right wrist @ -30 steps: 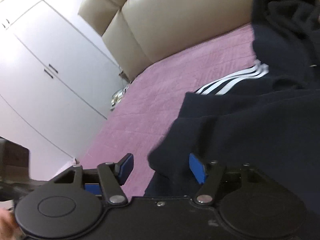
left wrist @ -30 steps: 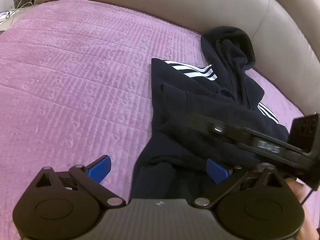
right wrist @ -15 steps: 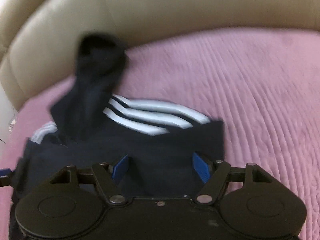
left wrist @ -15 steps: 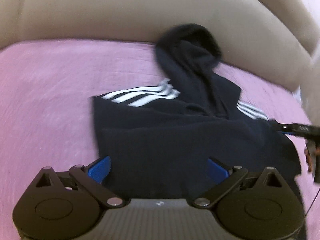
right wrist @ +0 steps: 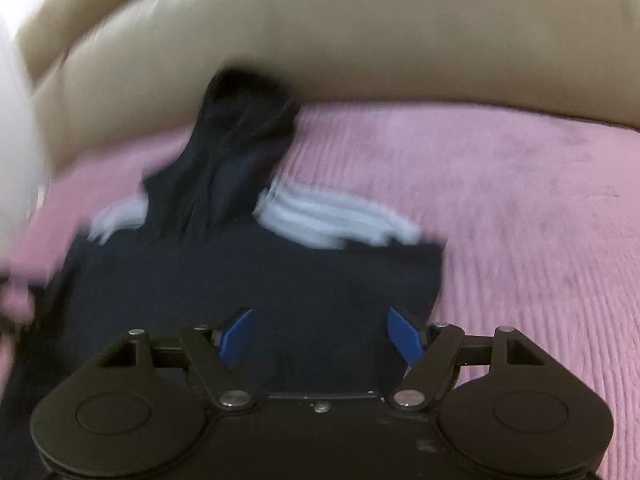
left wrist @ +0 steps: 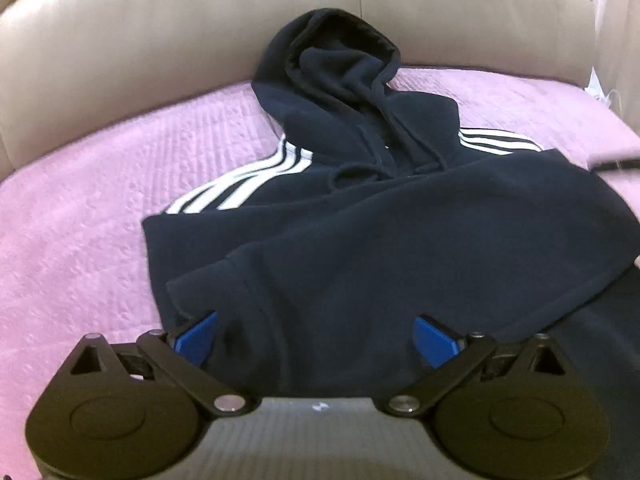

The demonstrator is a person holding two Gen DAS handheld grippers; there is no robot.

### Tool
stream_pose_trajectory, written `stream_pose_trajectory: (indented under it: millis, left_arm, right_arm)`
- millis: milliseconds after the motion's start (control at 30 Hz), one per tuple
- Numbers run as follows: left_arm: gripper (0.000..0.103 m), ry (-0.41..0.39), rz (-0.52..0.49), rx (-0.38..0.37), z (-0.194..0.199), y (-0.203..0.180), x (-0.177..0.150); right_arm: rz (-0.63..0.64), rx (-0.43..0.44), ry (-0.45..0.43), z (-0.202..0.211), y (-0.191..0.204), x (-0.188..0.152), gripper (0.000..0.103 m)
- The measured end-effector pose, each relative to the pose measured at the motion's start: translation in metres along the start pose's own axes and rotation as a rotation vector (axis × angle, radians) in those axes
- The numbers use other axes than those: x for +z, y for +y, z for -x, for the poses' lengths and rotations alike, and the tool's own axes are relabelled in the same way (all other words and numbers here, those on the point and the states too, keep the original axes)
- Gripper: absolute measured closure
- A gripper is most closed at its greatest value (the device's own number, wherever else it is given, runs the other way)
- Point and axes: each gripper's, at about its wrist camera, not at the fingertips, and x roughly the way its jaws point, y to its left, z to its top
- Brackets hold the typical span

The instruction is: Fold large clothes

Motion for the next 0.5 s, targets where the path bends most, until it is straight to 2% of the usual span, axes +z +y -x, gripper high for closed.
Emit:
stream_pose_trajectory:
  millis: [67,100,133,167,200,233,333,400,500]
  left_arm:
    - [0.0,0.037,0.03,0.009,-0.01,0.004,-0.001]
    - [0.0,0.063,0.039,0.027,-0.017,0.006,-0.005]
    - [0.0,0.088,0.043,0.048,-0.026,0.009,-0.011]
    - [0.0,0.069,0.04,0.041,-0.028,0.01,-0.018]
    - [0.0,0.028,0.032,0.036,-0.024,0.01,-0.024]
    - [0.0,0.02,0.019,0.037,-0.021,0.01,-0.027]
    - [0.0,0.047,0.029,0.02,-0.012,0.015,-0.027]
    - [0.0,0.066,0.077,-0.008,-0.007,0.025,-0.021]
    - [0.0,0.043,0.148,-0.099,0.006,0.043,-0.004]
  right_arm:
    - [0.133,-0.072,0.1,-0.011,0.007,-0.024,0.013]
    - [0.197,-0.116,0.15,-0.02,0.005,-0.038,0.0]
    - [0.152,-0.112,0.13,-0.019,-0.007,-0.047,0.0]
    - [0.043,-0.07,0.108,-0.015,-0.023,-0.05,0.0]
    - [-0.01,-0.062,0.101,-0.006,-0.03,-0.05,0.0]
    - [-0.02,-0.077,0.11,-0.002,-0.031,-0.05,0.0]
    - [0.077,-0.162,0.17,0.015,-0.013,-0.047,0.001]
    - [0.098,-0.176,0.108,0.038,0.003,-0.039,0.002]
    - [0.064,-0.091,-0.033,0.063,0.03,-0.023,0.001]
